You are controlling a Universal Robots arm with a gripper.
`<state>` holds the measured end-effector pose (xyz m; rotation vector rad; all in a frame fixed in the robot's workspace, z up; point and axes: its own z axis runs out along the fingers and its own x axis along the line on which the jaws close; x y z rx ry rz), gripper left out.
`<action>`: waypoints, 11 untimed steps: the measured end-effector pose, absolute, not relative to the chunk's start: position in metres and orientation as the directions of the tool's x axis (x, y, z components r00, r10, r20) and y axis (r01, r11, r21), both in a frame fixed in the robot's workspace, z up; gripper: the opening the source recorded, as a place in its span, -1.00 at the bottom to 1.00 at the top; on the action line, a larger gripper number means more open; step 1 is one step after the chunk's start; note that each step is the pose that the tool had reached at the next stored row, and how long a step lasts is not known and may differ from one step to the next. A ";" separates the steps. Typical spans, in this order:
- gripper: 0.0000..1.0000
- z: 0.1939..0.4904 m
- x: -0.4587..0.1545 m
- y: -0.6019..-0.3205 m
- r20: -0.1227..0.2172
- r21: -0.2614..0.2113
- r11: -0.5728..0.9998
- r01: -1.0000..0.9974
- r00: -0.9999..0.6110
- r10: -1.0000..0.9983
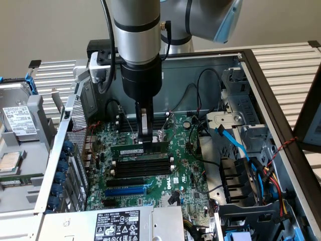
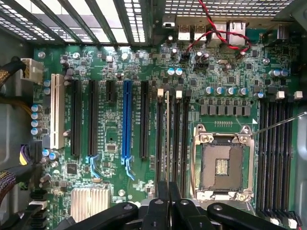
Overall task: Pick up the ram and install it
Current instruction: 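Insert the ram into the slot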
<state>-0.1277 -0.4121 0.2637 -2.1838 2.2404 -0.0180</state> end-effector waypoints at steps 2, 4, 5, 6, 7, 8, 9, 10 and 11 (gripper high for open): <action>-0.76 0.260 -0.128 -0.412 -0.001 -0.018 0.025 -1.000 -0.025 -1.000; -0.76 0.257 -0.128 -0.412 -0.001 -0.022 0.026 -0.999 -0.025 -1.000; -0.76 0.255 -0.128 -0.412 -0.002 -0.024 0.026 -0.999 -0.026 -1.000; -0.76 0.254 -0.128 -0.412 -0.002 -0.026 0.027 -0.999 -0.027 -1.000; -0.76 0.253 -0.128 -0.412 -0.002 -0.028 0.028 -0.999 -0.028 -1.000; -0.76 0.251 -0.128 -0.412 -0.003 -0.030 0.030 -0.999 -0.030 -1.000; -0.76 0.250 -0.128 -0.412 -0.003 -0.033 0.032 -0.999 -0.032 -0.999; -0.76 0.249 -0.128 -0.412 -0.003 -0.035 0.033 -0.999 -0.033 -0.999; -0.76 0.248 -0.128 -0.412 -0.003 -0.037 0.035 -0.999 -0.035 -0.999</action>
